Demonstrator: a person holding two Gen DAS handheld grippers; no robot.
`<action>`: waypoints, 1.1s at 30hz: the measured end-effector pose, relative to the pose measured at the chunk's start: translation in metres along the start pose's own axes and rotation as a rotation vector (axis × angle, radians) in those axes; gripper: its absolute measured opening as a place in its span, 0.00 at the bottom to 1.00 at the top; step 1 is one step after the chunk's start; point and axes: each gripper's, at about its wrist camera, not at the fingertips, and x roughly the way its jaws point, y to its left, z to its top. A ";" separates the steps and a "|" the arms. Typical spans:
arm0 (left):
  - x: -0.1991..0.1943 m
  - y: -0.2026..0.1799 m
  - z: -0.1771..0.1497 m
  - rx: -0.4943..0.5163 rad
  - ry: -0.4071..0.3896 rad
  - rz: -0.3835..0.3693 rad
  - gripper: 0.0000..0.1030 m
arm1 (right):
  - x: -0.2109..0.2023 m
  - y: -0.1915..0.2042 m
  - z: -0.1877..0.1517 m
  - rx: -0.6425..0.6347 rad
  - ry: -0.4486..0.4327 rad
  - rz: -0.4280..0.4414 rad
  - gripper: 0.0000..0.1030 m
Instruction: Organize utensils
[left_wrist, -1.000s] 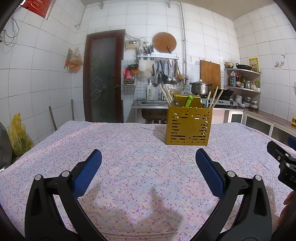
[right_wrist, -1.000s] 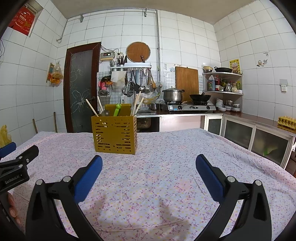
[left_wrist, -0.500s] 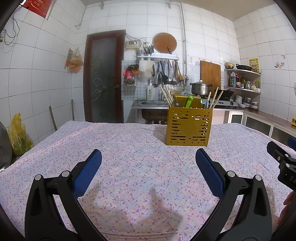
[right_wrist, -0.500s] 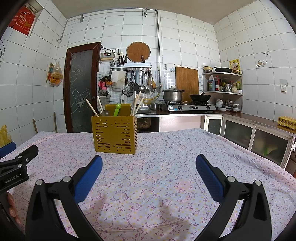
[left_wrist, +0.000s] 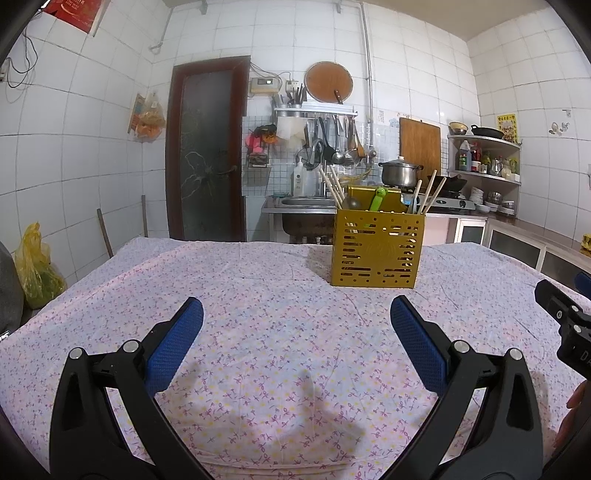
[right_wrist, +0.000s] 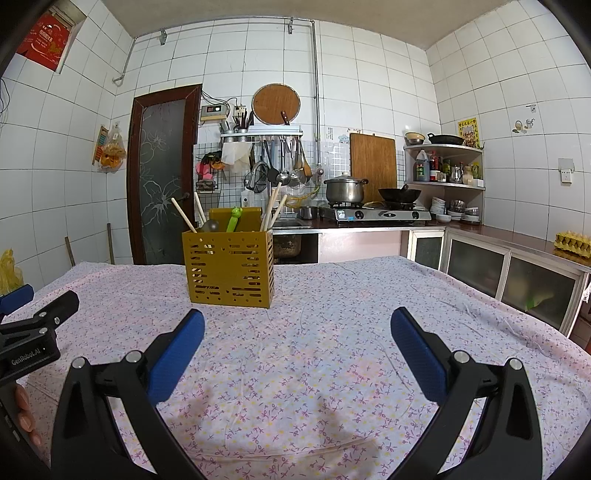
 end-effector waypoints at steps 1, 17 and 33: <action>0.001 0.000 0.000 0.000 0.002 -0.003 0.95 | 0.000 0.000 0.000 0.000 0.000 0.000 0.96; 0.000 -0.002 -0.002 0.005 -0.004 -0.019 0.95 | -0.001 0.000 -0.001 0.000 -0.002 0.000 0.96; -0.001 -0.002 -0.003 0.007 -0.010 -0.019 0.95 | -0.001 0.000 -0.001 0.001 -0.002 0.000 0.96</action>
